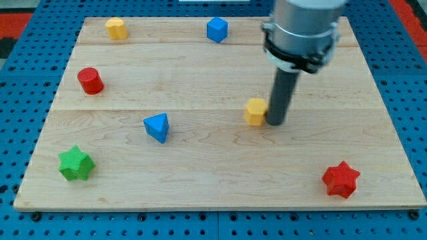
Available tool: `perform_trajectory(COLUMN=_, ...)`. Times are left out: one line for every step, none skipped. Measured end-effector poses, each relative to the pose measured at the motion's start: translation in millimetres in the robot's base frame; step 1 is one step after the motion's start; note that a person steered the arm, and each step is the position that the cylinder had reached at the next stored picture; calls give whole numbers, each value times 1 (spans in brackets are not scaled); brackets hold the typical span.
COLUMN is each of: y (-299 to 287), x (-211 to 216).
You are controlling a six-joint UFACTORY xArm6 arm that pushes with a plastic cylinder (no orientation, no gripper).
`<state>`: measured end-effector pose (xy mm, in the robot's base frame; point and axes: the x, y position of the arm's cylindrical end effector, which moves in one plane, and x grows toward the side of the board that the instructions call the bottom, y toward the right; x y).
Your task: Push the blue cube to the bottom left of the green circle
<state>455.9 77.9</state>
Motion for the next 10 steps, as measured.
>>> perform_trajectory(y=-57, x=-15)
perform_trajectory(y=-23, x=-26)
perform_trajectory(y=-25, x=-29)
perform_trajectory(y=-24, x=-42)
perform_trajectory(y=-60, x=-96)
perform_trajectory(y=-154, x=-128)
perform_trajectory(y=-194, x=-186)
perform_trajectory(y=-197, x=-232)
perform_trajectory(y=-140, x=-263)
perform_trajectory(y=-117, x=-240)
